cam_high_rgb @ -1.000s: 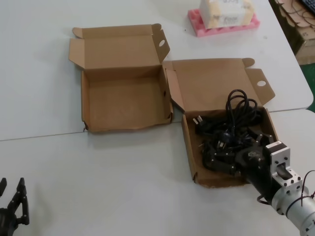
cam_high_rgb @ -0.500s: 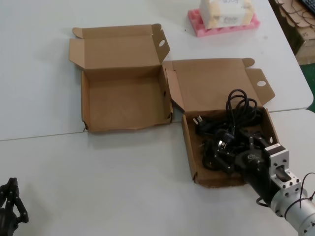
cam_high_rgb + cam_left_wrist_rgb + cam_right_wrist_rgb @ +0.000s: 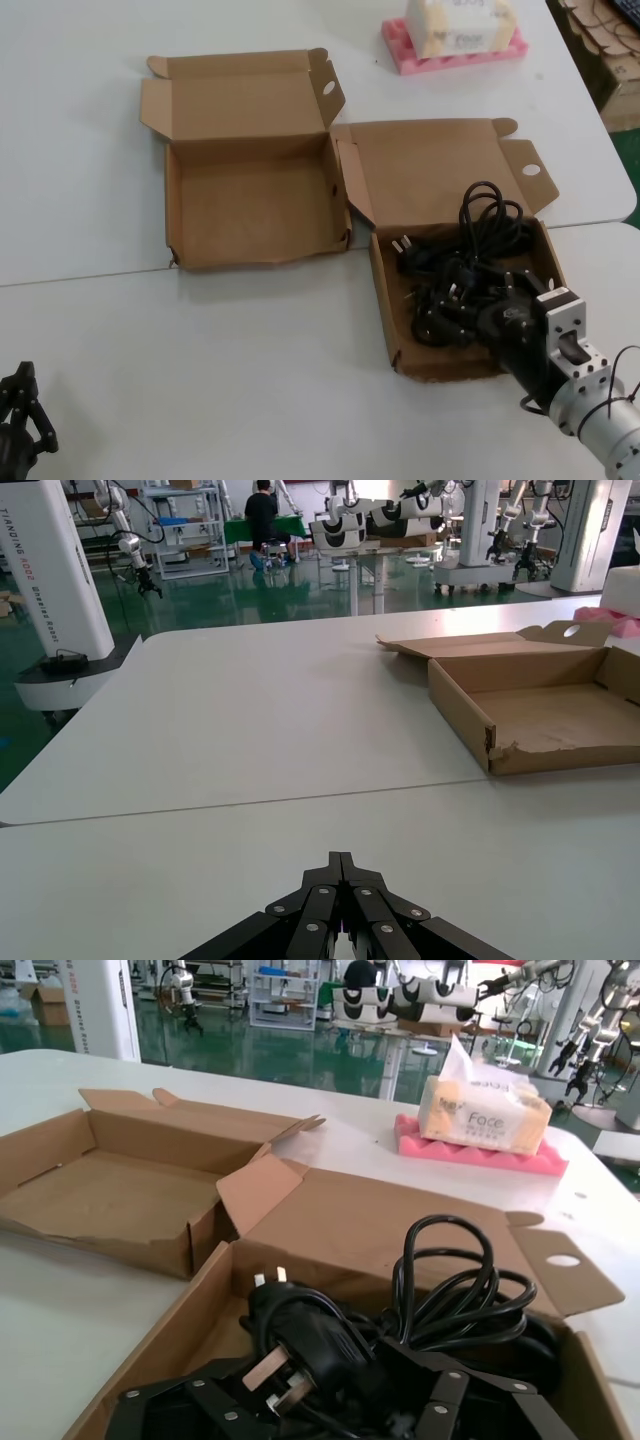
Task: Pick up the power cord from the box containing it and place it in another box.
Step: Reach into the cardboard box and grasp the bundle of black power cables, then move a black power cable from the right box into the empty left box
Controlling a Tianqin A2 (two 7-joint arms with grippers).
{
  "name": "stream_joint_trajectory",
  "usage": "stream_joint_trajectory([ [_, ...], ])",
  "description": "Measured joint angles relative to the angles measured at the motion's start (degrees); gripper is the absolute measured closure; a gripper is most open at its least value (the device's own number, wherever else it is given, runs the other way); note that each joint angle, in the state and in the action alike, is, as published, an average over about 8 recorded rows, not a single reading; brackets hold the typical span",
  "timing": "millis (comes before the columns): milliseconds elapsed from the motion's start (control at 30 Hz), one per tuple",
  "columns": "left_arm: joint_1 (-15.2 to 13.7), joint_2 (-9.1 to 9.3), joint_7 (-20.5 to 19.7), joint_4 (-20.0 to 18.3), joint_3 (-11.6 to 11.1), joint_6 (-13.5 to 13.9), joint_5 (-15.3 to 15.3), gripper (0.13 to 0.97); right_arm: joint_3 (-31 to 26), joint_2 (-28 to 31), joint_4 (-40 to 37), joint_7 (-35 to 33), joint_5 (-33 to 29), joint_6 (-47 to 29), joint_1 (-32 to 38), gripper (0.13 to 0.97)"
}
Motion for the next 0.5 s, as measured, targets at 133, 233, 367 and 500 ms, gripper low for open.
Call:
stream_joint_trajectory([
  [133,0.0,0.0,0.0,0.0,0.0,0.0,0.0,0.934,0.55,0.15,0.45,0.0,-0.38,-0.13,-0.21,0.743],
  [233,0.0,0.0,0.0,0.0,0.0,0.0,0.0,0.934,0.94,0.28,0.77,0.0,-0.62,-0.28,-0.4,0.755],
  [367,0.0,0.0,0.0,0.0,0.0,0.0,0.0,0.934,1.38,0.37,1.12,0.0,-0.98,-0.55,-0.66,0.805],
  [500,0.0,0.0,0.0,0.0,0.0,0.0,0.0,0.934,2.04,0.29,1.89,0.0,-1.61,-0.97,-1.07,0.843],
])
